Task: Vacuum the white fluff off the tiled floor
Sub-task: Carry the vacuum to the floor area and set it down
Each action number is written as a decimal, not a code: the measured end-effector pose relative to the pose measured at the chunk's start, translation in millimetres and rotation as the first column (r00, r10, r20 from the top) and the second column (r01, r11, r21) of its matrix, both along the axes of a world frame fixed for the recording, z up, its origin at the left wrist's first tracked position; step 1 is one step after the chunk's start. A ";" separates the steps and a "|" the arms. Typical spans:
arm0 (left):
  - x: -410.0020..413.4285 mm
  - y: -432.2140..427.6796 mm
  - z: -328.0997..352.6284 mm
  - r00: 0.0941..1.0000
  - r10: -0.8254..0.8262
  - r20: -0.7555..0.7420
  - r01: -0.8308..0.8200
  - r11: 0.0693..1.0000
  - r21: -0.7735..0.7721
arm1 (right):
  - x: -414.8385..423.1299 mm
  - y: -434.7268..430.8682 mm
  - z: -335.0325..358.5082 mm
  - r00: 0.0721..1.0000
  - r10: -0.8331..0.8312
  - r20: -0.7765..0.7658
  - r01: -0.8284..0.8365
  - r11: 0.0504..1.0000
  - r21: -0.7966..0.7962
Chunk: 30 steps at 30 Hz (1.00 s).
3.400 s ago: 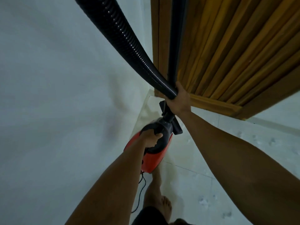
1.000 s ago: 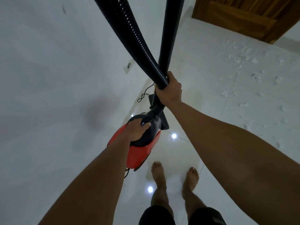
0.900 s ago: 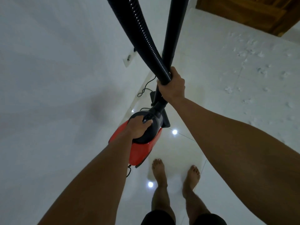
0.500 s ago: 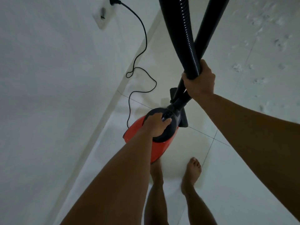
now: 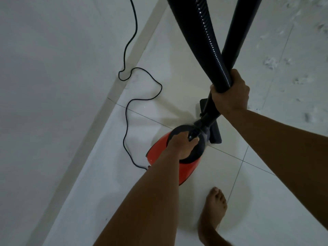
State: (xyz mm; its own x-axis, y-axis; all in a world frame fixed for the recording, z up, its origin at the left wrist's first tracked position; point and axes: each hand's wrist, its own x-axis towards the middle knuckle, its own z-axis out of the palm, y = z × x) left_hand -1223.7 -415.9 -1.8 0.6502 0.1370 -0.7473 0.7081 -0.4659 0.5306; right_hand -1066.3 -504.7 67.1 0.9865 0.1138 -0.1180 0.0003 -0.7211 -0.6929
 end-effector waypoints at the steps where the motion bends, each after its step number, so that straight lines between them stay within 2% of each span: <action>1: 0.5 -1.0 -9.4 1.000 0.005 0.009 -0.005 1.000 0.006 | 2.0 -1.0 -9.4 1.000 0.004 0.002 -0.004 1.000 0.009; 11: 13.1 -14.1 -61.6 0.998 0.055 -0.002 -0.055 0.998 0.034 | 18.1 -10.5 -60.7 0.997 0.072 -0.002 -0.071 0.983 0.167; 17: 21.1 -19.8 -75.5 0.997 0.079 0.015 -0.080 0.996 0.049 | 44.9 -12.0 -63.0 0.968 0.177 -0.177 -0.143 0.971 0.189; 19: 20.9 -19.0 -76.2 0.997 0.071 0.013 -0.071 0.996 0.052 | 58.3 -17.7 -54.8 0.917 0.306 -0.255 -0.252 0.942 0.223; 22: 21.1 -19.5 -77.4 0.998 0.061 -0.026 -0.060 0.997 0.045 | 78.8 -29.4 -40.6 0.792 0.475 -0.385 -0.384 0.876 0.291; 25: 22.5 -19.2 -76.0 0.997 0.046 -0.054 -0.043 0.997 0.057 | 95.5 -37.0 -27.3 0.649 0.520 -0.555 -0.454 0.850 0.266; 28: 24.3 -20.7 -75.0 0.996 0.019 -0.084 -0.011 0.996 0.087 | 110.1 -45.2 -13.9 0.456 0.543 -0.705 -0.473 0.819 0.325; 30: 24.9 -21.7 -74.7 0.995 0.028 -0.096 -0.019 0.995 0.098 | 117.9 -50.3 -5.2 0.393 0.543 -0.742 -0.449 0.818 0.360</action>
